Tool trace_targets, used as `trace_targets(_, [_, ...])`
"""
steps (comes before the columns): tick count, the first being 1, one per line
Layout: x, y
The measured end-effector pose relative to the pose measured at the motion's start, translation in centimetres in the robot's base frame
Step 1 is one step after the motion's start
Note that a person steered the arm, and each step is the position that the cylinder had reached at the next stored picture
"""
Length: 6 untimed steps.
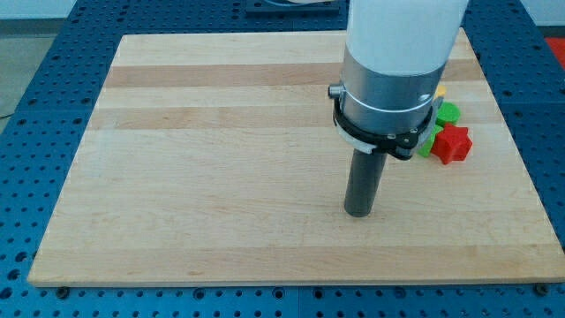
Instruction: Separate the yellow hexagon from the group of blocks
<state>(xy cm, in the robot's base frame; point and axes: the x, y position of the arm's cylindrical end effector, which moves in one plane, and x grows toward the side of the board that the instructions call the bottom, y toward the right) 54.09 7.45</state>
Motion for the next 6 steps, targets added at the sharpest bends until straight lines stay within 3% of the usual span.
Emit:
trace_targets(2, [1.2, 0.7])
trace_targets(3, [4.1, 4.5])
trace_targets(4, [4.0, 11.3])
trace_targets(6, [-3.9, 27.1])
